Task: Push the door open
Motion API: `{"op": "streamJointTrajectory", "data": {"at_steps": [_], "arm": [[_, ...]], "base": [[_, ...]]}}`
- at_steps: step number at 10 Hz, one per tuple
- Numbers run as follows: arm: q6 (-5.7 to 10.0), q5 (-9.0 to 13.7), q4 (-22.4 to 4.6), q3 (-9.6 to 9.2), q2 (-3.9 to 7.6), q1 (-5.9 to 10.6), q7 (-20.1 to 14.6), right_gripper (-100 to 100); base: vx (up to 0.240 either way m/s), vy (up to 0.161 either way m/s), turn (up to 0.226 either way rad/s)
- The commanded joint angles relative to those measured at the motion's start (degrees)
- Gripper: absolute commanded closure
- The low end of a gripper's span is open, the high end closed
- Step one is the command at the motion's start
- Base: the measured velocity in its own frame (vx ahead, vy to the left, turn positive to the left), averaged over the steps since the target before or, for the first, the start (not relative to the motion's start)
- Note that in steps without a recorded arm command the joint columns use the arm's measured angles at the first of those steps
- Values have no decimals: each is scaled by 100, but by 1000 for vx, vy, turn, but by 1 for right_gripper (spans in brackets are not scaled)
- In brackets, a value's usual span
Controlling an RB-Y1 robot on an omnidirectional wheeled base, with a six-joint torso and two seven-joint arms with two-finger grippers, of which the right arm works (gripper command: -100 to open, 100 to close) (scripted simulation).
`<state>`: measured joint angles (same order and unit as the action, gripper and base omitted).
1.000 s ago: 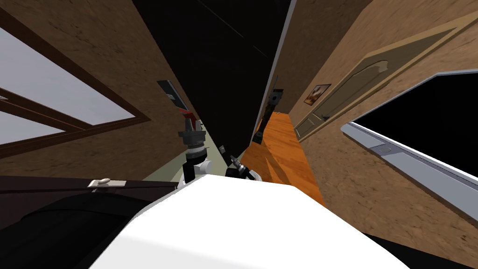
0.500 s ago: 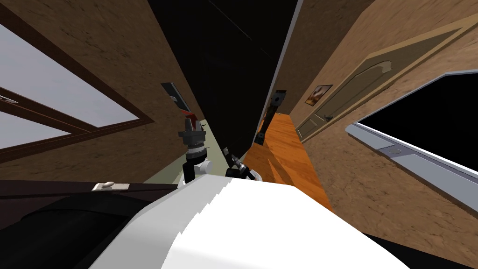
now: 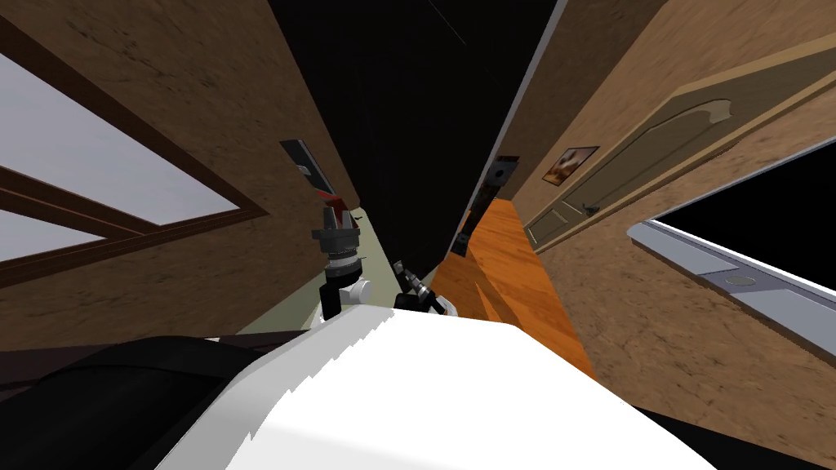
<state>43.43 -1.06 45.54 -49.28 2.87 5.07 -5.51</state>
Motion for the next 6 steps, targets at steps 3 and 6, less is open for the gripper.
{"op": "streamJointTrajectory", "data": {"at_steps": [3,6], "arm": [[0,0,0,0,0,0,0,100],[0,0,0,0,0,0,0,100]], "base": [[9,10,-1],[-13,-15,1]]}}
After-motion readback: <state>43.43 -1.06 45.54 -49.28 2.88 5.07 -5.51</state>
